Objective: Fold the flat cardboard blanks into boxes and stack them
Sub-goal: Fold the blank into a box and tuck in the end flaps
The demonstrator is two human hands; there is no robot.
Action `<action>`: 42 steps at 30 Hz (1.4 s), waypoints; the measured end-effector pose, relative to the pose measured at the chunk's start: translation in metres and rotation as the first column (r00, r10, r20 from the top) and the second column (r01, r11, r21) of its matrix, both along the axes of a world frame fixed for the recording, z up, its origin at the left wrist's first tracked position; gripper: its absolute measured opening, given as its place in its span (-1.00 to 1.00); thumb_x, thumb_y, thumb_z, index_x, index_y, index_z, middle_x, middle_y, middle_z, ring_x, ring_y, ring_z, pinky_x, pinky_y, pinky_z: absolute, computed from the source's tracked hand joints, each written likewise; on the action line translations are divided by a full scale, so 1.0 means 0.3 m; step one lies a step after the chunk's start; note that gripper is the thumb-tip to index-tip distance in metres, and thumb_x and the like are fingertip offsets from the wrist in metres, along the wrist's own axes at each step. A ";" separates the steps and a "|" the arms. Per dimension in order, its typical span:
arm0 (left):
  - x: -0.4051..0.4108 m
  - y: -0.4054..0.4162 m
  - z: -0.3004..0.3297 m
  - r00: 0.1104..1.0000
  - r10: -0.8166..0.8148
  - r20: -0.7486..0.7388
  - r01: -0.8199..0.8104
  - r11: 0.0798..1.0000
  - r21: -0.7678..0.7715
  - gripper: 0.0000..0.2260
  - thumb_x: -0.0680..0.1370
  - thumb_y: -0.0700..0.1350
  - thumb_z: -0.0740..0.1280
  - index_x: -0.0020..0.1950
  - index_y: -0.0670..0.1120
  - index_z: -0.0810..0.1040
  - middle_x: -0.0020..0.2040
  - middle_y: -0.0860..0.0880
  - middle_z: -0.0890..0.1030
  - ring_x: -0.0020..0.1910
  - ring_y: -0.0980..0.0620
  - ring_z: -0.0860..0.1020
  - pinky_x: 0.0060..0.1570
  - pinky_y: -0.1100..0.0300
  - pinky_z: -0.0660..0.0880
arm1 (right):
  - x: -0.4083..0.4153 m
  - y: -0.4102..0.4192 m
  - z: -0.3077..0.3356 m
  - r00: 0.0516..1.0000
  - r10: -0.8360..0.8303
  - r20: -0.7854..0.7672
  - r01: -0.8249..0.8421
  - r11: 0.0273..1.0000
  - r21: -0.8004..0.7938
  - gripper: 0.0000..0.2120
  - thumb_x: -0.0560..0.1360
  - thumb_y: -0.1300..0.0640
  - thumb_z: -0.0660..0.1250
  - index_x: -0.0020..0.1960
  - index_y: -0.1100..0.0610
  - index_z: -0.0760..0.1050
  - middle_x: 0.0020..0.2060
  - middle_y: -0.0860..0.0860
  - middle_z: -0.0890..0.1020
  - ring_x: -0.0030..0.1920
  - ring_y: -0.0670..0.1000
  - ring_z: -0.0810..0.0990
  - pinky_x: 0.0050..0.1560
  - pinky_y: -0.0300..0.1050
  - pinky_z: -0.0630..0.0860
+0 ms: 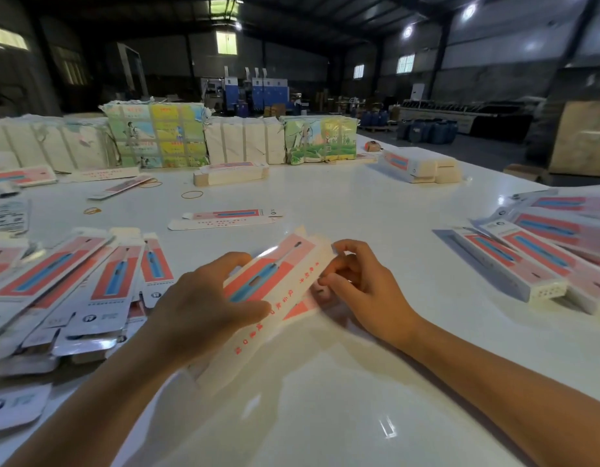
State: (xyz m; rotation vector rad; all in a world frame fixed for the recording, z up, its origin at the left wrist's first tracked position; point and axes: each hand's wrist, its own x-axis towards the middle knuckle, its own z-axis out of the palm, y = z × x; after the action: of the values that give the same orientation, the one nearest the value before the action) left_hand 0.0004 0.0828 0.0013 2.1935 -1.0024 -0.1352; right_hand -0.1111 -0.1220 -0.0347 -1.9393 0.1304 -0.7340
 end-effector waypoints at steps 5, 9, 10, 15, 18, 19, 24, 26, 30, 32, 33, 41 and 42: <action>-0.004 0.036 0.033 0.997 -0.068 -0.045 0.066 0.997 -0.034 -0.56 0.20 0.35 0.42 -0.01 0.36 0.35 -0.07 0.37 0.45 -0.22 0.15 0.59 -0.38 0.31 0.53 | 0.001 -0.022 0.003 0.996 -0.024 -0.084 0.023 1.000 -0.014 -0.61 0.55 0.15 0.29 0.29 -0.10 0.25 -0.02 0.01 0.64 -0.03 -0.04 0.64 -0.01 -0.12 0.59; -0.018 0.034 0.023 0.997 -0.077 0.016 0.076 0.996 0.048 -0.59 0.32 0.22 0.43 0.04 0.40 0.29 -0.08 0.43 0.38 -0.26 0.18 0.58 -0.41 0.35 0.52 | -0.002 -0.022 -0.006 0.996 -0.035 -0.084 0.030 0.997 -0.065 -0.56 0.54 0.10 0.30 0.34 -0.10 0.23 0.04 -0.08 0.60 0.00 -0.09 0.62 -0.01 -0.15 0.59; -0.022 0.030 0.019 0.997 -0.070 0.038 0.068 0.996 0.055 -0.58 0.35 0.19 0.44 0.05 0.41 0.27 -0.09 0.44 0.36 -0.28 0.19 0.57 -0.44 0.38 0.49 | -0.003 -0.022 -0.008 0.996 -0.089 -0.029 0.086 0.992 -0.098 -0.57 0.53 0.11 0.32 0.32 -0.08 0.26 0.02 -0.10 0.58 -0.02 -0.10 0.60 -0.02 -0.17 0.58; -0.031 0.026 0.006 0.990 -0.023 0.137 0.013 0.997 0.077 -0.47 0.39 0.20 0.40 0.24 0.37 0.19 0.01 0.32 0.36 -0.29 0.21 0.53 -0.44 0.41 0.45 | -0.013 -0.014 -0.006 0.950 -0.220 0.224 0.281 0.913 -0.296 -0.75 0.48 0.28 0.35 0.14 0.09 0.56 -0.12 0.02 0.45 -0.18 -0.19 0.44 -0.17 -0.35 0.38; -0.043 0.020 -0.016 0.973 -0.036 0.229 0.012 0.994 0.105 -0.42 0.42 0.22 0.36 0.37 0.27 0.19 0.10 0.27 0.43 -0.18 0.16 0.55 -0.30 0.32 0.55 | -0.012 0.008 0.002 0.987 -0.109 0.117 0.135 0.959 -0.251 -0.82 0.49 0.29 0.35 -0.06 0.02 0.61 -0.19 0.01 0.46 -0.27 -0.13 0.43 -0.24 -0.33 0.35; -0.049 0.016 -0.024 0.965 -0.040 0.259 0.010 0.993 0.116 -0.39 0.42 0.24 0.35 0.39 0.25 0.17 0.16 0.24 0.45 -0.13 0.15 0.55 -0.23 0.31 0.55 | -0.014 0.008 0.003 0.991 -0.091 0.094 0.110 0.971 -0.212 -0.83 0.49 0.31 0.35 -0.14 0.06 0.60 -0.23 0.00 0.45 -0.29 -0.13 0.41 -0.24 -0.34 0.33; -0.067 -0.002 -0.040 0.900 -0.013 0.436 -0.066 0.984 0.166 -0.32 0.41 0.33 0.29 0.41 0.21 0.05 0.32 0.17 0.41 0.08 0.13 0.54 -0.08 0.26 0.53 | -0.024 0.017 0.010 0.993 -0.057 0.100 0.069 0.989 -0.129 -0.71 0.51 0.36 0.30 0.01 0.00 0.61 -0.23 0.06 0.46 -0.29 -0.09 0.42 -0.25 -0.29 0.35; -0.076 -0.008 -0.039 0.831 0.035 0.556 -0.137 0.980 0.144 -0.33 0.43 0.32 0.25 0.42 0.18 0.03 0.28 0.14 0.45 0.04 0.11 0.56 -0.12 0.22 0.54 | -0.020 0.022 0.016 0.996 -0.059 0.067 0.062 0.997 -0.049 -0.55 0.53 0.33 0.27 0.19 -0.19 0.41 -0.16 0.11 0.49 -0.28 -0.05 0.43 -0.22 -0.21 0.40; -0.087 -0.024 -0.053 0.710 -0.024 0.704 -0.127 0.979 0.161 -0.28 0.22 0.22 0.53 0.29 -0.04 0.46 -0.08 -0.01 0.64 -0.34 0.01 0.61 -0.55 0.21 0.47 | -0.016 0.007 0.021 0.990 0.013 -0.144 -0.002 0.997 0.073 -0.43 0.55 0.26 0.25 0.45 -0.13 0.18 -0.01 0.12 0.56 -0.25 -0.10 0.44 -0.18 -0.25 0.44; -0.084 -0.030 -0.067 0.658 -0.033 0.753 -0.106 0.985 0.136 -0.31 0.12 0.16 0.59 0.16 -0.09 0.55 -0.19 -0.04 0.64 -0.45 0.00 0.58 -0.64 0.23 0.41 | -0.014 0.009 0.016 0.991 0.009 -0.133 -0.001 0.998 0.055 -0.56 0.53 0.29 0.27 0.33 -0.07 0.37 0.00 0.09 0.58 -0.26 -0.13 0.45 -0.21 -0.33 0.41; -0.086 -0.033 -0.072 0.681 -0.037 0.732 -0.106 0.983 0.149 -0.33 0.15 0.16 0.57 0.18 -0.07 0.53 -0.16 -0.04 0.64 -0.41 0.01 0.58 -0.62 0.23 0.42 | -0.014 0.012 0.014 0.994 -0.013 -0.105 0.012 1.000 -0.008 -0.63 0.53 0.32 0.26 0.22 -0.06 0.46 -0.03 0.07 0.57 -0.25 -0.15 0.44 -0.20 -0.37 0.38; -0.104 -0.046 -0.077 0.754 0.049 0.655 -0.156 0.982 0.107 -0.35 0.39 0.25 0.36 0.40 0.05 0.27 0.18 0.04 0.55 -0.08 0.06 0.60 -0.32 0.18 0.55 | -0.024 0.012 0.010 0.984 -0.170 0.056 0.178 0.895 -0.410 -0.75 0.48 0.03 0.23 0.13 -0.12 0.52 -0.03 -0.08 0.44 -0.03 -0.13 0.42 -0.02 -0.39 0.33; -0.107 -0.045 -0.072 0.771 0.050 0.635 -0.138 0.986 0.090 -0.35 0.33 0.19 0.46 0.33 -0.03 0.39 0.07 -0.01 0.61 -0.19 0.01 0.62 -0.43 0.14 0.55 | -0.024 0.002 0.013 0.965 -0.235 0.117 0.263 0.862 -0.433 -0.65 0.47 -0.03 0.29 0.25 -0.08 0.47 0.09 -0.09 0.38 0.09 -0.12 0.39 0.09 -0.39 0.31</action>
State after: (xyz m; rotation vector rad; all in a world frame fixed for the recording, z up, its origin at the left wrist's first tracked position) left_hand -0.0319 0.0694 -0.0203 2.4615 -1.2559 0.6530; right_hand -0.1182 -0.1216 -0.0309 -2.3624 0.1922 -1.0681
